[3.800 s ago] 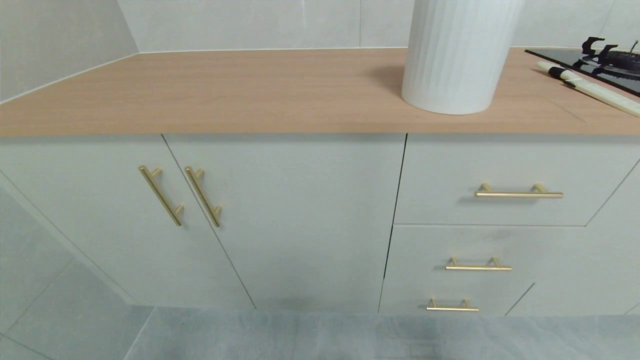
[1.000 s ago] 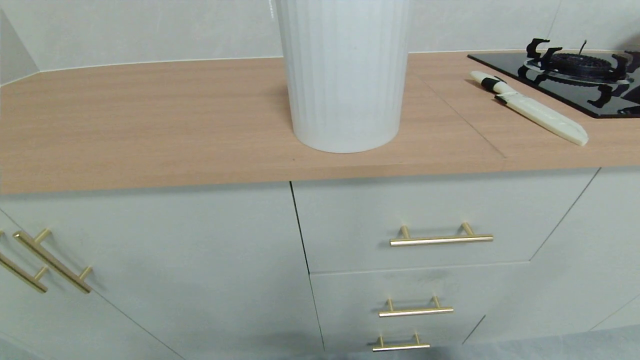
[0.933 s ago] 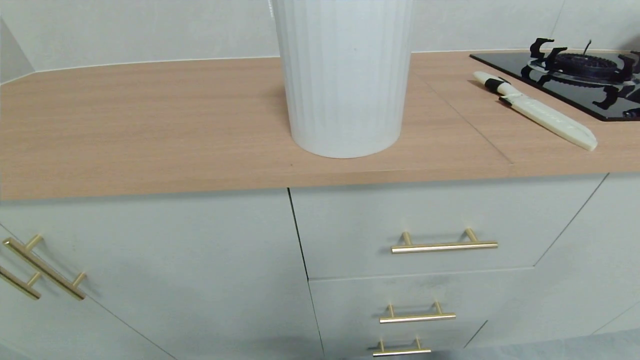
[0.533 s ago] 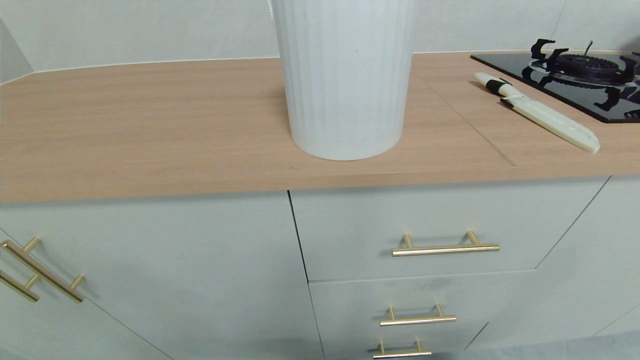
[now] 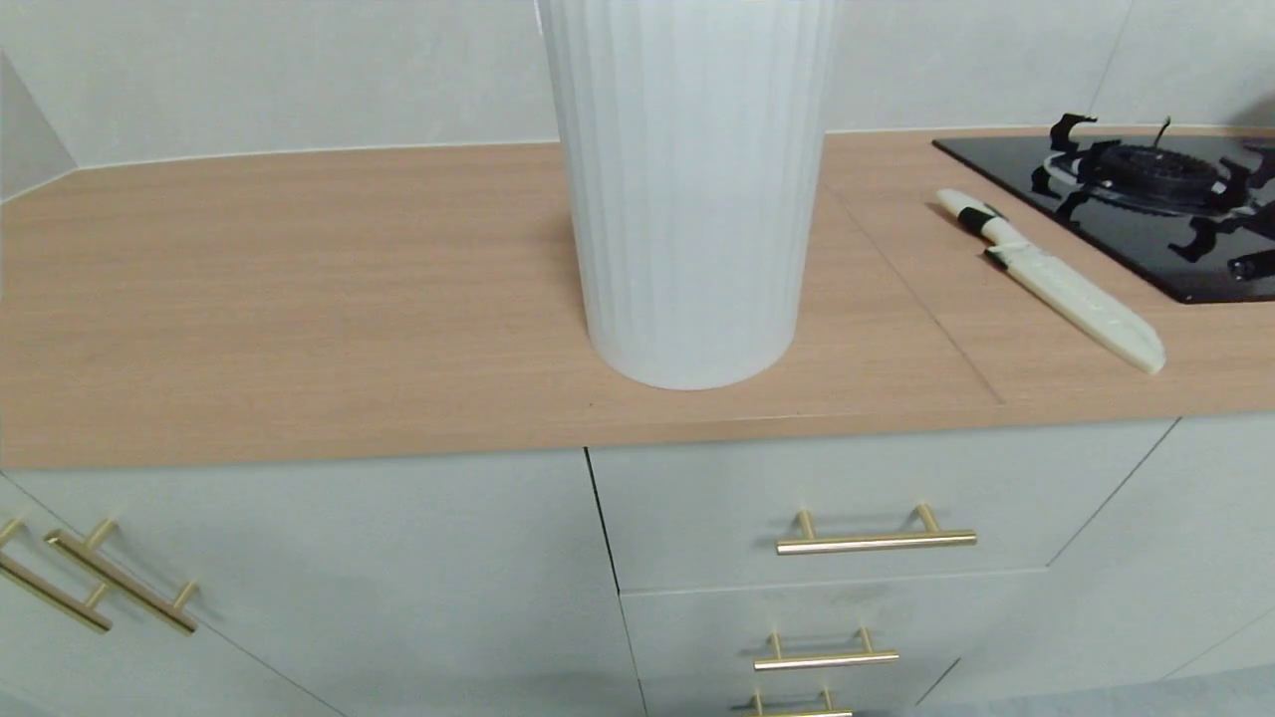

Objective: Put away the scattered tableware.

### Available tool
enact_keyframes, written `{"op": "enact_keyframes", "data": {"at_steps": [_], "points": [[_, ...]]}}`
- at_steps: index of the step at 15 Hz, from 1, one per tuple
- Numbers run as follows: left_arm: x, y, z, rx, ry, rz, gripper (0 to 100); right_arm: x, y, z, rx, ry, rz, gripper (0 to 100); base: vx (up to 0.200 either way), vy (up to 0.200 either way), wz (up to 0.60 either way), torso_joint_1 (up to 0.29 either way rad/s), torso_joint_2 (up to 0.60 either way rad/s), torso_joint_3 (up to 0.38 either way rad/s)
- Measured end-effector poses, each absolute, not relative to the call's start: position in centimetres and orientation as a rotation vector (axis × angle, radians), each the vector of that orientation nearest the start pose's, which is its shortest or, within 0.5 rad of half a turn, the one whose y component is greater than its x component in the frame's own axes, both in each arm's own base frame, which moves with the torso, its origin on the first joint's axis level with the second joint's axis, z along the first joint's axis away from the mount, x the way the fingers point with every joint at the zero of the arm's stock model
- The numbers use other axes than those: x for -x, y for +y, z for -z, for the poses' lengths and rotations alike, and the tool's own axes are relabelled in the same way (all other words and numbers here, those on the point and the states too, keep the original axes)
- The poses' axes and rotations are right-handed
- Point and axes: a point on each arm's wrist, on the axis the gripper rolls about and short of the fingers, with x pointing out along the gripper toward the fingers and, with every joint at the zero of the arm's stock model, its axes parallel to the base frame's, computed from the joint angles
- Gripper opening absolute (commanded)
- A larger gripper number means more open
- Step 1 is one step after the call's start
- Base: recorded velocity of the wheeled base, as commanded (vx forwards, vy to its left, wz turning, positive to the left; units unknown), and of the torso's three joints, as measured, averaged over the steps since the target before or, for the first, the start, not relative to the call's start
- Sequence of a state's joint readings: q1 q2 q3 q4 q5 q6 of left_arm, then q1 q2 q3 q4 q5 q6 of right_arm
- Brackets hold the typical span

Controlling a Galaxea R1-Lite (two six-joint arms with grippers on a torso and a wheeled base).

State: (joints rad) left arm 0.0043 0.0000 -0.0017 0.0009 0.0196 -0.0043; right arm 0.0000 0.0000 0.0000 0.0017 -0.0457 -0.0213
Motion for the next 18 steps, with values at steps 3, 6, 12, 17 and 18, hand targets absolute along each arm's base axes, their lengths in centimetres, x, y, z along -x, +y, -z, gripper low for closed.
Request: {"op": "enact_keyframes", "data": {"at_steps": [3, 6, 12, 17, 18], "points": [[2.29, 0.03, -7.6, 0.004, -0.002, -0.024, 100, 2.28, -0.1, -7.53, 0.021, 0.002, 0.046, 100, 0.0, 0.0, 0.0, 0.116, -0.51, -0.258], [2.29, 0.03, -7.6, 0.004, -0.002, -0.024, 100, 2.28, -0.1, -7.53, 0.021, 0.002, 0.046, 100, 0.0, 0.0, 0.0, 0.341, -0.46, -0.263], [2.29, 0.03, -7.59, 0.004, -0.001, -0.024, 100, 2.28, -0.1, -7.53, 0.021, 0.002, 0.046, 100, 0.0, 0.0, 0.0, 0.24, -0.48, -0.262], [2.29, 0.03, -7.6, 0.004, -0.002, -0.024, 100, 2.28, -0.1, -7.53, 0.021, 0.002, 0.046, 100, 0.0, 0.0, 0.0, 0.249, -0.52, -0.273], [2.29, 0.03, -7.6, 0.004, -0.002, -0.024, 100, 2.28, -0.1, -7.53, 0.021, 0.002, 0.046, 100, 0.0, 0.0, 0.0, 0.256, -0.53, -0.276]]}}
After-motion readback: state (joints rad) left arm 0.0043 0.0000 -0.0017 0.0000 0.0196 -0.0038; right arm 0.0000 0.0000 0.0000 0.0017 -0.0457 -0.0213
